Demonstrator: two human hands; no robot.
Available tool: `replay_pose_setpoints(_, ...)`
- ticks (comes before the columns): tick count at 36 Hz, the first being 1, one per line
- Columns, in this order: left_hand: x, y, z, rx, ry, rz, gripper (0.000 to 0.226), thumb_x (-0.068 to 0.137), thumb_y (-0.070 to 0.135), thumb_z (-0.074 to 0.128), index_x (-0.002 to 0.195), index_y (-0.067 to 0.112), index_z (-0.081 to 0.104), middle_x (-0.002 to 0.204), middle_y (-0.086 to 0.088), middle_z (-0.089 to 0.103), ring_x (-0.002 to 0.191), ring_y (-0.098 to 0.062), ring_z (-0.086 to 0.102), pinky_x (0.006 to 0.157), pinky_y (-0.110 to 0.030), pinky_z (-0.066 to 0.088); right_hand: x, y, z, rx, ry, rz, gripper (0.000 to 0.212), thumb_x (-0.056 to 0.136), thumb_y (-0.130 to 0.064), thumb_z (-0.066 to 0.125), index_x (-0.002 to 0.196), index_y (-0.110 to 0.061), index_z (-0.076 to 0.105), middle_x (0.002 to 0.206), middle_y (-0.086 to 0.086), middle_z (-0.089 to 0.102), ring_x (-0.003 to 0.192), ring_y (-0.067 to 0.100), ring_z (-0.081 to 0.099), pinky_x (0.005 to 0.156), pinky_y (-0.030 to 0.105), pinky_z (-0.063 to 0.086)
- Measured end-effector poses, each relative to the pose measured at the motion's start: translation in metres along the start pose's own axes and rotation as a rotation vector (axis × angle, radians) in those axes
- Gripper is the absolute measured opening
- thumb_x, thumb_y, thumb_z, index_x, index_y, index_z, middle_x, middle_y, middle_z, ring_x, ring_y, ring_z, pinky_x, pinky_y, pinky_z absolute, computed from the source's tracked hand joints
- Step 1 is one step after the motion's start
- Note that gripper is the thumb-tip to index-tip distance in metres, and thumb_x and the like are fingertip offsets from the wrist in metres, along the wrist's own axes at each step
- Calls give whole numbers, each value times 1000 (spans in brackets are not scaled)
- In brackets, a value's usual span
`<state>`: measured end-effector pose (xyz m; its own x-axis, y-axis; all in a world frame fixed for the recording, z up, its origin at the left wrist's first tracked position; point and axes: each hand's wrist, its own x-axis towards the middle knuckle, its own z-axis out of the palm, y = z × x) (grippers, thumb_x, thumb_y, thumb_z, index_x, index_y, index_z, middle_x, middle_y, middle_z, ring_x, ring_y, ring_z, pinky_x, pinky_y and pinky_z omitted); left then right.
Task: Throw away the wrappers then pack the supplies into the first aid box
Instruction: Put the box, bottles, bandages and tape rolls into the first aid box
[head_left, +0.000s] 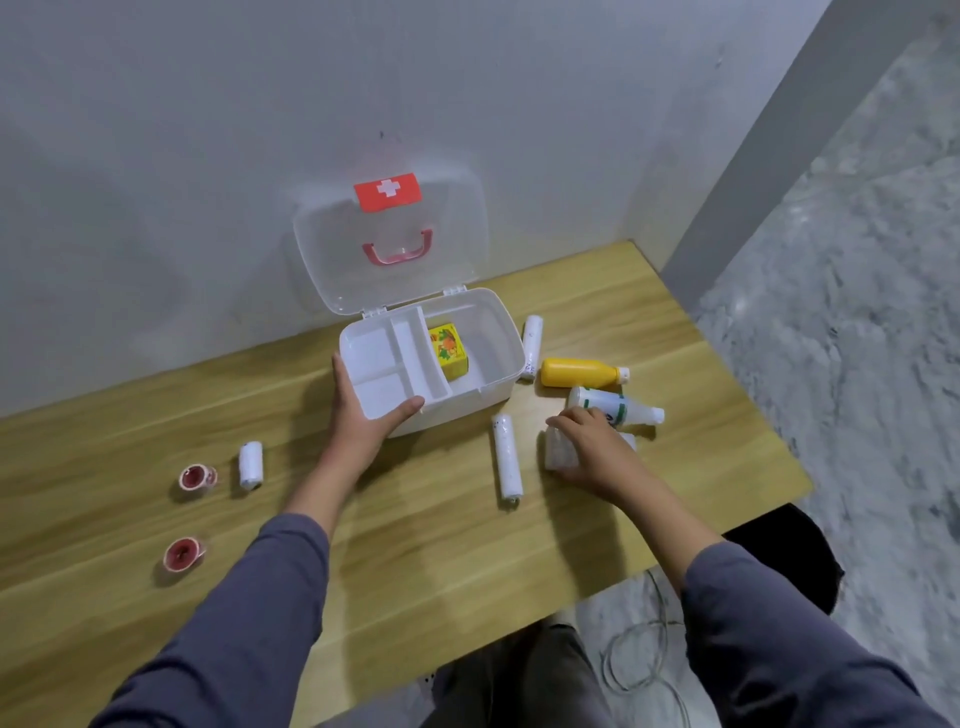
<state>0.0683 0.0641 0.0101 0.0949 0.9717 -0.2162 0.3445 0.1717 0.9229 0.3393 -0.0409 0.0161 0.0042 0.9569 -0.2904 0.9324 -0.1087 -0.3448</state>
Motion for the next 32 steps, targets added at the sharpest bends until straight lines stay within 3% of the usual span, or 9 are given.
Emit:
replay_pose_setpoints(6,-1,1,-5,-20,-10,12,129,43,65,83,144,27,13,142,-1,42,130,-21,43,106,-51,40,-4,-1,-17,239,132,-88,64,76,-25,72,133,-16,45,132,6,46,121,23,44,95,37,44)
replay_pose_setpoints(12,-3,4,-2,-72,3,34,116,49,54,86,140,30,20,137,1,46,127,-18,45,105,-49,42,32,-29,-68,311,301,-253,63,73,-21,76,129,-7,50,124,15,51,116,26,46,93,23,33)
replay_pose_setpoints(15,-5,5,1,-105,7,57,110,51,50,86,139,33,22,138,3,45,128,-15,45,107,-40,40,61,-49,-83,255,238,-330,66,73,-20,75,131,-7,48,127,15,49,118,26,45,95,23,34)
replay_pose_setpoints(18,-5,4,4,-122,22,74,101,54,42,83,136,36,24,133,7,47,124,-11,46,101,-30,41,90,-71,-82,87,121,-401,66,73,-21,72,133,-8,46,131,14,48,122,27,44,101,34,40)
replay_pose_setpoints(21,-3,3,6,-121,33,81,94,58,34,84,127,49,23,126,20,44,116,7,46,89,-10,39,116,-84,-76,-95,29,-451,64,71,-18,71,131,-8,49,129,13,52,120,29,46,97,37,42)
replay_pose_setpoints(24,-3,4,6,-111,36,90,92,59,28,83,123,54,23,126,25,43,113,18,43,86,-3,39,133,-92,-69,-151,-5,-454,63,70,-15,70,129,-8,50,127,14,53,119,30,46,97,38,41)
replay_pose_setpoints(26,-2,3,6,-120,46,91,95,57,34,84,130,45,25,128,23,43,116,15,43,90,-4,38,143,-97,-64,-164,-20,-452,66,71,-15,70,131,-7,45,130,15,51,122,31,44,101,38,39)
replay_pose_setpoints(29,-2,2,6,-138,55,104,103,55,38,83,139,25,25,135,6,45,126,-6,44,102,-22,39,151,-102,-58,-147,-18,-448,72,71,-19,73,133,-5,41,136,16,47,125,31,42,104,37,35)
replay_pose_setpoints(32,-2,1,6,-145,53,108,99,57,36,83,138,24,27,135,1,46,126,-11,46,101,-27,41,154,-100,-58,-132,42,-466,72,68,-24,76,130,-7,44,129,14,51,118,32,46,98,39,38)
